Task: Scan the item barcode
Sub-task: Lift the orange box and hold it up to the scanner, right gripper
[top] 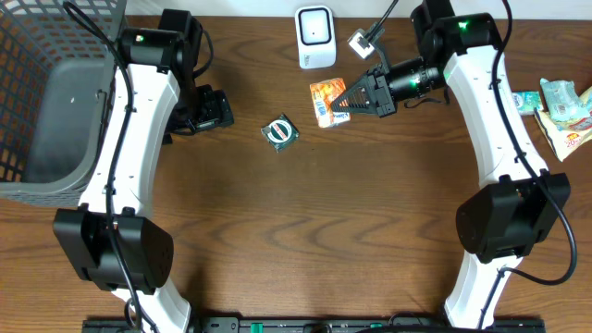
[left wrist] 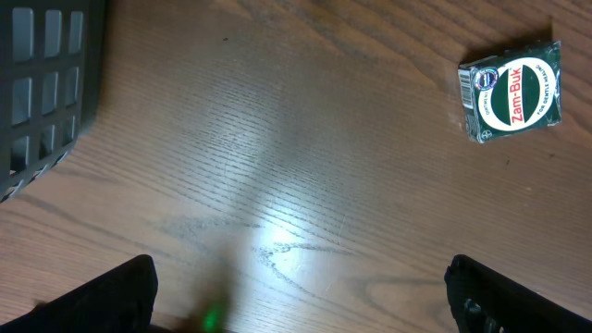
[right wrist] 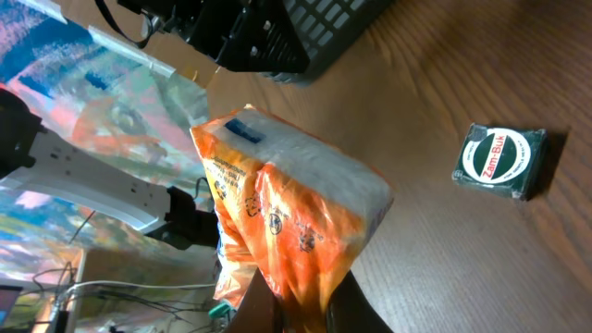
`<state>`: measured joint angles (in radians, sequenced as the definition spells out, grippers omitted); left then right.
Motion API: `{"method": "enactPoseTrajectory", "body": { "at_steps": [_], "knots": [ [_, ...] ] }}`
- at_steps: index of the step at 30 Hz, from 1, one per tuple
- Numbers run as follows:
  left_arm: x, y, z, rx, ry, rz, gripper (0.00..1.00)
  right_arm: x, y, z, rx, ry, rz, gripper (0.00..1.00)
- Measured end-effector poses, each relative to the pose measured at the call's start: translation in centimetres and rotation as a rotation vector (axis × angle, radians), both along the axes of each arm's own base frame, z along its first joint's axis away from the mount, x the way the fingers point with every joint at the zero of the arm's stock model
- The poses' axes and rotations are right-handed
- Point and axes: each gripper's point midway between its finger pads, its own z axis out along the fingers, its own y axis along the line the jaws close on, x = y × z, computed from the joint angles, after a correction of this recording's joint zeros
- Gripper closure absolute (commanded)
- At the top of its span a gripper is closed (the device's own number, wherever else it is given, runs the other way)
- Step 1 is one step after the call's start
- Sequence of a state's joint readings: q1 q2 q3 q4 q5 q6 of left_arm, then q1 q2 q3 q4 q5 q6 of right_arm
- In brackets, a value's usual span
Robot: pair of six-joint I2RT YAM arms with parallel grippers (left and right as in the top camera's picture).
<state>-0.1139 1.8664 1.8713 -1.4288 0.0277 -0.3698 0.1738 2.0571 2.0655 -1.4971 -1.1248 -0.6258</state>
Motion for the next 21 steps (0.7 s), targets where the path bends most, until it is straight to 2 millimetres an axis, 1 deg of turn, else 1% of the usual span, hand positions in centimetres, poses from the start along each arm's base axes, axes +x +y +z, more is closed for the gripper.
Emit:
{"method": "enactPoseTrajectory", "body": {
  "at_steps": [6, 9, 12, 14, 15, 16, 18, 19, 20, 21],
  "knots": [
    [0.0, 0.0, 0.0, 0.0, 0.0, 0.0, 0.03, 0.6, 0.0, -0.2, -0.012, -0.045, 0.002, 0.98],
    [0.0, 0.0, 0.0, 0.0, 0.0, 0.0, 0.02, 1.9, -0.2, -1.4, -0.095, -0.07, -0.039, 0.99],
    [0.0, 0.0, 0.0, 0.0, 0.0, 0.0, 0.02, 3.7, -1.3, -4.5, -0.34, -0.046, -0.166, 0.99],
    [0.0, 0.0, 0.0, 0.0, 0.0, 0.0, 0.03, 4.9, -2.4, -7.0, -0.585, -0.052, -0.299, 0.99],
    [0.0, 0.0, 0.0, 0.0, 0.0, 0.0, 0.02, 5.2, -2.5, -7.3, -0.628, -0.062, -0.327, 0.99],
    [0.0, 0.0, 0.0, 0.0, 0.0, 0.0, 0.02, 6.2, -2.8, -7.8, -0.717, -0.112, -0.39, 0.99],
    [0.0, 0.0, 0.0, 0.0, 0.0, 0.0, 0.02, 8.2, -2.8, -7.6, -0.815, -0.222, -0.491, 0.99],
    [0.0, 0.0, 0.0, 0.0, 0.0, 0.0, 0.03, 9.5, -2.6, -7.1, -0.853, -0.302, -0.551, 0.99],
    [0.0, 0.0, 0.0, 0.0, 0.0, 0.0, 0.02, 11.1, -2.1, -6.1, -0.88, -0.408, -0.617, 0.99],
    [0.0, 0.0, 0.0, 0.0, 0.0, 0.0, 0.03, 11.9, -1.9, -5.5, -0.887, -0.455, -0.65, 0.99]
  ]
}}
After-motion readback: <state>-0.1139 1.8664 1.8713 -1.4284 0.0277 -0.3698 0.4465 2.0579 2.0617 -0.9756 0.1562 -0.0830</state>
